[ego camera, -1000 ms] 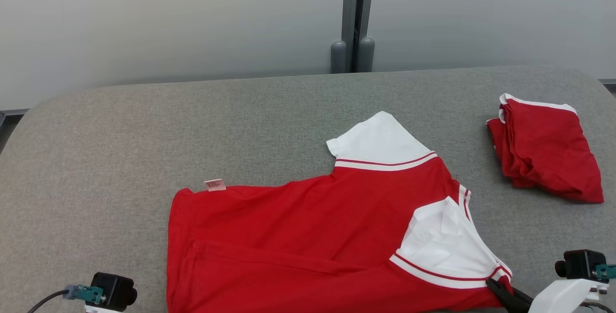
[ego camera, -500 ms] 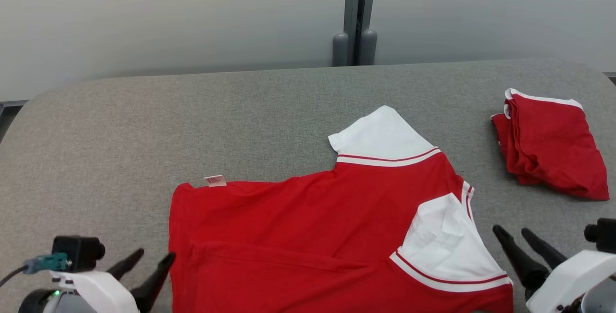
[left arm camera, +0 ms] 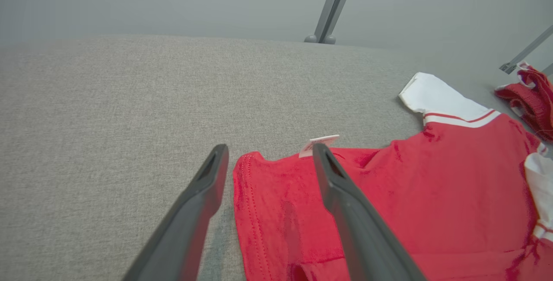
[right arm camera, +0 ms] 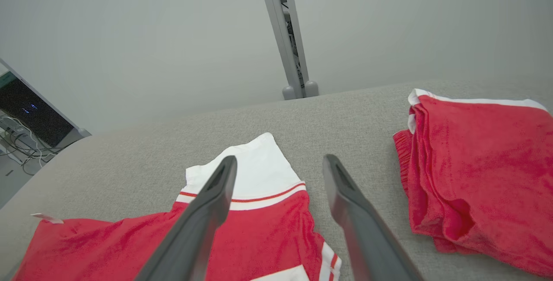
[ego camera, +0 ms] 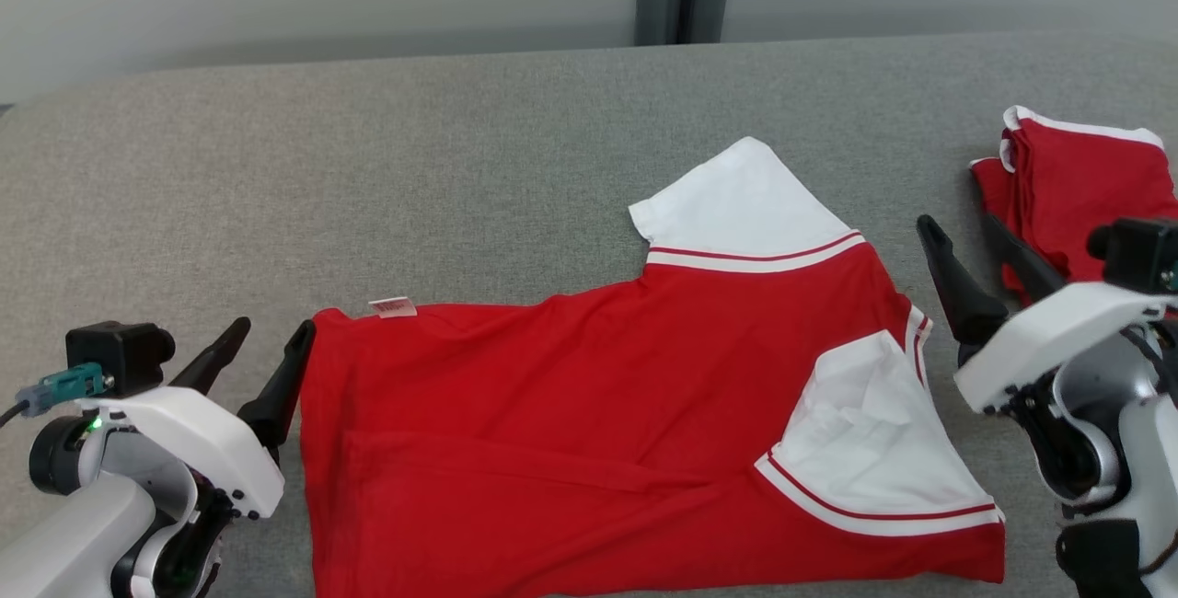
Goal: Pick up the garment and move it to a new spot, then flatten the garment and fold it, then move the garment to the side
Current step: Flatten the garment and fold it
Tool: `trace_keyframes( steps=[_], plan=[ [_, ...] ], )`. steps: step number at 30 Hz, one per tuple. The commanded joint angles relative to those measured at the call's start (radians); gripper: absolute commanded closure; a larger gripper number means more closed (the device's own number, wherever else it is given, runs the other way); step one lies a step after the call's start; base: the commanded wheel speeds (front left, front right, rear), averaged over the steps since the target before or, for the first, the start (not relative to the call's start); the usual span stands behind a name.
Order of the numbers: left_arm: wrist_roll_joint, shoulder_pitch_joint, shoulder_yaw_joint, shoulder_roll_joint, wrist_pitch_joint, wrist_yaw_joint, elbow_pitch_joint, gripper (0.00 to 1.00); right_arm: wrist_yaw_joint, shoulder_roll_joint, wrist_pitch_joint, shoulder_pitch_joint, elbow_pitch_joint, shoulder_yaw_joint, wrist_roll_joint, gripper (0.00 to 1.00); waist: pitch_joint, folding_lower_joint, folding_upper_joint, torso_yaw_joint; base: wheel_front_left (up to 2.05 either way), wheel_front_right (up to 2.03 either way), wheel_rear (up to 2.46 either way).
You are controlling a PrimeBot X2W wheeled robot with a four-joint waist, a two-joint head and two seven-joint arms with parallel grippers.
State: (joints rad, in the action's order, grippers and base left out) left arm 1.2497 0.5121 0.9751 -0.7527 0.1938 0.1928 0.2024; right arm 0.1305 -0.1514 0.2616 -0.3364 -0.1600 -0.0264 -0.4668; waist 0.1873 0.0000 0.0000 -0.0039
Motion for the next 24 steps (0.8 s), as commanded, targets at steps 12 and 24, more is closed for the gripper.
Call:
trace_keyframes(
  steps=[12, 24],
  plan=[
    [-0.054, 0.158, 0.030, 0.068, -0.057, -0.102, 0.137, 0.00, 0.000, -0.035, 0.002, -0.441, -0.388, -0.161, 0.001, 0.00, 0.160, 0.0000, 0.0000, 0.064, 0.00, 0.00, 0.00],
    [-0.104, 0.265, 0.058, 0.097, -0.111, -0.158, 0.139, 0.00, 0.000, -0.045, 0.040, -0.694, -0.655, -0.248, -0.016, 0.00, 0.275, 0.0000, 0.0000, 0.136, 0.00, 0.00, 0.00]
  ],
)
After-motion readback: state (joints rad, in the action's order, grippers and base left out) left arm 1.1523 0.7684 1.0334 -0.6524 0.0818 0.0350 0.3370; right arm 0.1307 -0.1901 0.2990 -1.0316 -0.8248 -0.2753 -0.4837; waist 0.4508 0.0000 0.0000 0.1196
